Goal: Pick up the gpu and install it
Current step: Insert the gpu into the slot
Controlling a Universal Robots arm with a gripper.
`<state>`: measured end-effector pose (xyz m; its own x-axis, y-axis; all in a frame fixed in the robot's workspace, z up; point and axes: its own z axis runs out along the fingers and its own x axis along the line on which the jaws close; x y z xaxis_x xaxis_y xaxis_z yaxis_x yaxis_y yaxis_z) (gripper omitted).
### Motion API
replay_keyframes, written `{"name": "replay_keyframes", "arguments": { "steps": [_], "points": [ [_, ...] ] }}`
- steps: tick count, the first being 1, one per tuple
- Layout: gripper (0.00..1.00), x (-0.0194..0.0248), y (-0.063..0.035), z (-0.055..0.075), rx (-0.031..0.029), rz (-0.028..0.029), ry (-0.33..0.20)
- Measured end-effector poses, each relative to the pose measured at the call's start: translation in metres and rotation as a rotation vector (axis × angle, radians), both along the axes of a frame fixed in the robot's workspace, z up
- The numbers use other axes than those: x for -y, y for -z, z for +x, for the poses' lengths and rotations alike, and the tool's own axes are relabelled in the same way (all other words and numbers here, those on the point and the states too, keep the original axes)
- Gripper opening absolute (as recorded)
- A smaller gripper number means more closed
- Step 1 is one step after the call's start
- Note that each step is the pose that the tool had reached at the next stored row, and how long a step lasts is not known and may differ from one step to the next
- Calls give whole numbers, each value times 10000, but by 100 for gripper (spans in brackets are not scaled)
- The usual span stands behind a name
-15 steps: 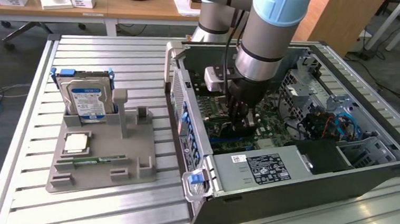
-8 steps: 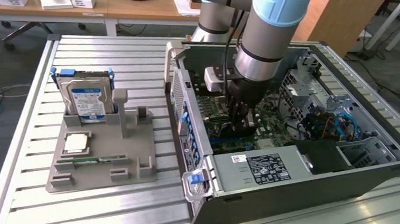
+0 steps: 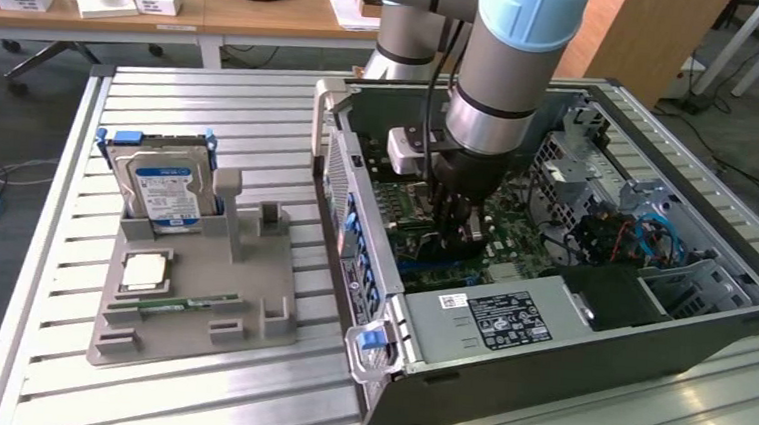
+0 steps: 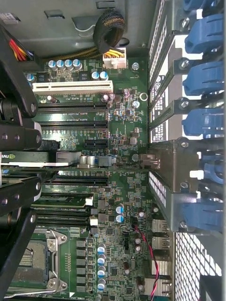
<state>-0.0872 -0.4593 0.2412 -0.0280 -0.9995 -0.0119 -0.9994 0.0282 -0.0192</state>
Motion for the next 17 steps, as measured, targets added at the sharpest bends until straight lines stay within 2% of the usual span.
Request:
{"name": "replay_keyframes", "arguments": {
  "steps": [17],
  "points": [
    [26,-1,13,-24,-1,6,2]
  ]
}}
